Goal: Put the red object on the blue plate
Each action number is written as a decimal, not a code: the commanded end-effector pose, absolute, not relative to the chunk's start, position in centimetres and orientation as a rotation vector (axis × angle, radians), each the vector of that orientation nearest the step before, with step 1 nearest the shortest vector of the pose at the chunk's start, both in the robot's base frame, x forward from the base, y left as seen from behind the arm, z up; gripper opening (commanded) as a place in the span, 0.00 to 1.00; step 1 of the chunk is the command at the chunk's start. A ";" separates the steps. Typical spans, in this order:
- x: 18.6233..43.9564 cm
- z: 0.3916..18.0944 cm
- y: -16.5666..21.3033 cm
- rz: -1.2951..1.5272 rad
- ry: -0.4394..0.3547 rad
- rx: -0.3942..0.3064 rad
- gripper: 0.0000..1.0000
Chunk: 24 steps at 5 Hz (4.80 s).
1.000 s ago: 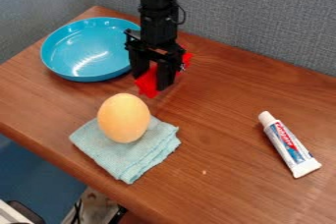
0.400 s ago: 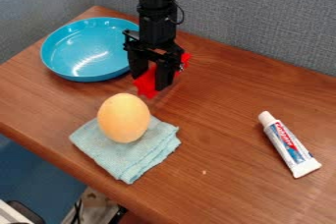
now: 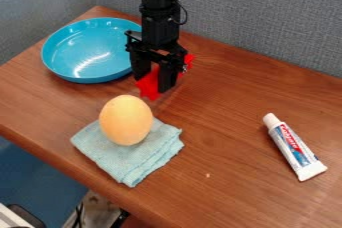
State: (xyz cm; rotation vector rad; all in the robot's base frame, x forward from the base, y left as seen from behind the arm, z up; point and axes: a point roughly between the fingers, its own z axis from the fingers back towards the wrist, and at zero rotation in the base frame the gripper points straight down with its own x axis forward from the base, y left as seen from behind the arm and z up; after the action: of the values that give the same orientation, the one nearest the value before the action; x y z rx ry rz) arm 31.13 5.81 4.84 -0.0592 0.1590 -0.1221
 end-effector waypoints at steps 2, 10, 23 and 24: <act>32.0 8.2 6.5 -0.101 0.052 -0.042 0.00; 31.8 8.8 6.6 -0.088 0.052 -0.057 0.00; 32.1 9.4 7.0 -0.077 0.057 -0.065 0.00; 32.1 9.5 7.0 -0.077 0.057 -0.065 0.00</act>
State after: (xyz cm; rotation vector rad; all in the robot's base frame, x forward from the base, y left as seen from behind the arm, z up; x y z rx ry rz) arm 31.18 6.36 6.60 -0.0838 0.1549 -0.0932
